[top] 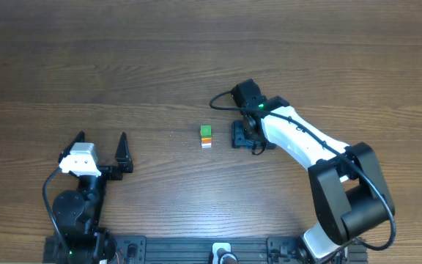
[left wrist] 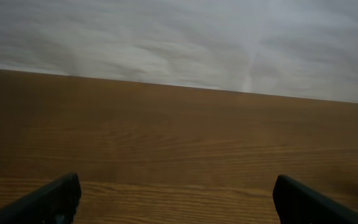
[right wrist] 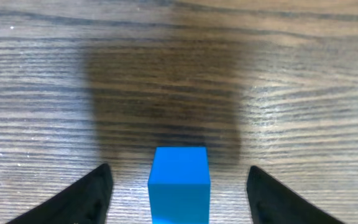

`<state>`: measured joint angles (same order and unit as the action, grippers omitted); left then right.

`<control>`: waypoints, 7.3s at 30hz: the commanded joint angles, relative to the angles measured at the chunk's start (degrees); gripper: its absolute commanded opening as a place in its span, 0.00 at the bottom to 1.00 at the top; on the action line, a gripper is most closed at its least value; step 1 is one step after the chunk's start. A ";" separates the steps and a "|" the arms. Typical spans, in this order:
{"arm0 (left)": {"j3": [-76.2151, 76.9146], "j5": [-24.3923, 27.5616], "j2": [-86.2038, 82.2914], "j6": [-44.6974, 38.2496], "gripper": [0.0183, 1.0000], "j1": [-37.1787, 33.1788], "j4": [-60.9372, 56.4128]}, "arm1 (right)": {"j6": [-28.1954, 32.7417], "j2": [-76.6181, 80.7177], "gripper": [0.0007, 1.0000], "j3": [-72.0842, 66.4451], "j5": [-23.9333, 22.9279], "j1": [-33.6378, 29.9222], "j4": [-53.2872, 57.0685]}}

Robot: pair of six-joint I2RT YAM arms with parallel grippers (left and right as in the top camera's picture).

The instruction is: Stack Cubes

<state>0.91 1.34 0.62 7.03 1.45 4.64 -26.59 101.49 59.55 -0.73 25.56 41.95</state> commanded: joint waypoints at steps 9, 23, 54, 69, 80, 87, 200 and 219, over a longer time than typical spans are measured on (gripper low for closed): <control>-0.46 0.57 -0.46 -1.01 1.00 -0.35 -0.17 | -0.09 0.83 0.47 -0.44 -0.11 0.48 0.61; -0.46 0.57 -0.46 -1.03 1.00 -0.35 -0.17 | -0.09 0.83 0.30 -0.44 -0.39 0.70 0.66; -0.46 0.57 -0.46 -1.01 1.00 -0.35 -0.17 | -0.52 -3.63 0.01 32.04 -3.87 12.04 20.70; -0.46 0.57 -0.46 -1.03 1.00 -0.35 -0.17 | -8.57 1.16 0.01 32.04 -5.14 19.02 25.29; -0.46 0.57 -0.46 -1.01 1.00 -0.35 -0.17 | -8.79 3.48 0.01 32.04 -5.11 18.82 24.65; -0.46 0.57 -0.46 -1.01 1.00 -0.35 -0.17 | -8.76 3.65 0.01 32.04 -5.14 18.23 24.50; -0.46 0.57 -0.46 -1.03 1.00 -0.35 -0.20 | 19.96 -63.12 0.99 -25.42 -5.07 -22.75 -19.45; -0.46 0.57 -0.46 -1.03 1.00 -0.35 -0.20 | 27.15 -101.18 0.99 -53.77 -1.44 -22.95 -31.91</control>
<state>0.89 1.54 0.58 7.03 1.45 4.62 -2.22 1.63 7.86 -3.25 3.03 10.94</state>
